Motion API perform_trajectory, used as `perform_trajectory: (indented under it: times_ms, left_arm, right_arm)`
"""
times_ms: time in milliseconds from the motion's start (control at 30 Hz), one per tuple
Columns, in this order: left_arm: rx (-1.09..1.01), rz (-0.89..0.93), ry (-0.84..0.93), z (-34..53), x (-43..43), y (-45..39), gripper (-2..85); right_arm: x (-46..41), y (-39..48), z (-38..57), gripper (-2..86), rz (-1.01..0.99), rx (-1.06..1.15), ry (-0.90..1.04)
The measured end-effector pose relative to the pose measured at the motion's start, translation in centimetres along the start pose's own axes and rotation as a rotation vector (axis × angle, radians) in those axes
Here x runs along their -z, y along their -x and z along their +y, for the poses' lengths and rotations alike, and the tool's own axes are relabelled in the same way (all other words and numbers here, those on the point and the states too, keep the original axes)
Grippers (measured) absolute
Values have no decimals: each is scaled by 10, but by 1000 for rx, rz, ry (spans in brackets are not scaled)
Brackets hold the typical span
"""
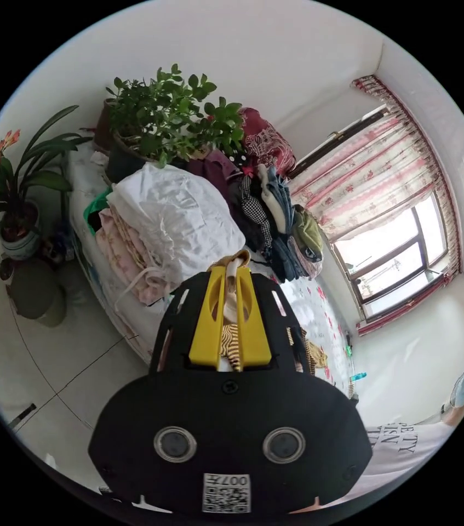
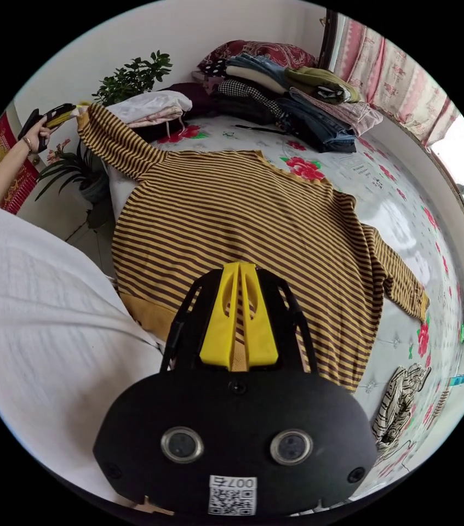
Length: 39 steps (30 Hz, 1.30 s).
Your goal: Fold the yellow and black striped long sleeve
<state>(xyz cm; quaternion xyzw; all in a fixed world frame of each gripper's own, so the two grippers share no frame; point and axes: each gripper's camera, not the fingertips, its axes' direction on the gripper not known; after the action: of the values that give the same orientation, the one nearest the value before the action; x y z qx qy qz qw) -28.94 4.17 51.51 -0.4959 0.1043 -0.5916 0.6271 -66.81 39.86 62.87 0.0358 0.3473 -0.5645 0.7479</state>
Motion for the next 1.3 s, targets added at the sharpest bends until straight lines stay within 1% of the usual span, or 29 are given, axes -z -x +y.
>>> perform_trajectory:
  times_ms: [67,133,167,233,267,333,367,400,433,467,533,567,633,733,833,933,1033,1067,1100,1133,1167,1200,1233,1267,1300]
  left_arm:
    - [-93,75,9,8,-8,-42,23]
    - [-251,202,71,30,-36,-118,26]
    - [-287,238,95,39,-46,-139,27]
    - [-429,407,215,90,-99,-223,33]
    - [-463,455,253,106,-115,-242,36]
    - [-560,642,399,185,-186,-303,70]
    - [-572,668,453,205,-205,-313,89]
    - [-572,670,577,243,-242,-324,127]
    - [-568,645,662,278,-271,-323,134]
    - [-576,619,691,294,-282,-321,137]
    - [-616,481,772,344,-307,-295,133]
    - [-628,441,786,353,-311,-287,132]
    - [-654,250,841,377,-321,-247,124]
    - [-644,55,825,384,-329,-197,119]
    - [-567,-29,790,376,-344,-156,117]
    - [-504,-108,757,371,-369,-123,117]
    - [-507,-159,748,380,-396,-104,111]
    - [-512,-174,761,385,-404,-100,109]
    - [-521,-217,802,395,-422,-91,95]
    - [-525,-282,835,406,-438,-81,77]
    - [-534,-321,817,408,-441,-78,65]
    - [-565,-305,802,412,-443,-76,43]
    - [-544,-295,817,412,-448,-71,23]
    - [-535,-294,823,413,-450,-69,17]
    - [-533,-290,828,414,-451,-66,5]
  right_arm:
    - [-7,-6,11,-3,-1,-20,-6]
    - [-13,-12,22,-3,3,-38,-10]
    - [-17,-17,30,-3,9,-51,-15]
    - [-23,-26,44,-3,22,-78,-22]
    - [-26,-32,54,-3,27,-102,-26]
    - [-33,-44,71,-3,27,-144,-31]
    - [-37,-52,83,-2,25,-178,-34]
    - [-42,-59,96,-2,18,-209,-35]
    - [-43,-62,102,-2,14,-224,-36]
    - [-47,-68,115,-1,11,-251,-42]
    - [-52,-75,135,0,2,-280,-53]
    - [-58,-78,148,2,-6,-289,-53]
    - [-71,-83,163,8,-13,-301,-44]
    - [-99,-89,176,23,-42,-314,-27]
    - [-127,-87,175,39,-53,-303,-25]
    - [-162,-87,170,51,-3,-326,17]
    - [-207,-103,175,48,-80,-437,86]
    - [-231,-108,180,39,-143,-474,129]
    - [-255,-108,185,29,-211,-483,184]
    - [-260,-108,187,22,-206,-493,187]
    - [-259,-105,189,13,-205,-461,149]
    - [-257,-103,186,6,-239,-434,147]
    - [-252,-103,184,5,-239,-418,135]
    - [-229,-101,180,2,-208,-381,63]
    - [-193,-99,179,1,-187,-351,-54]
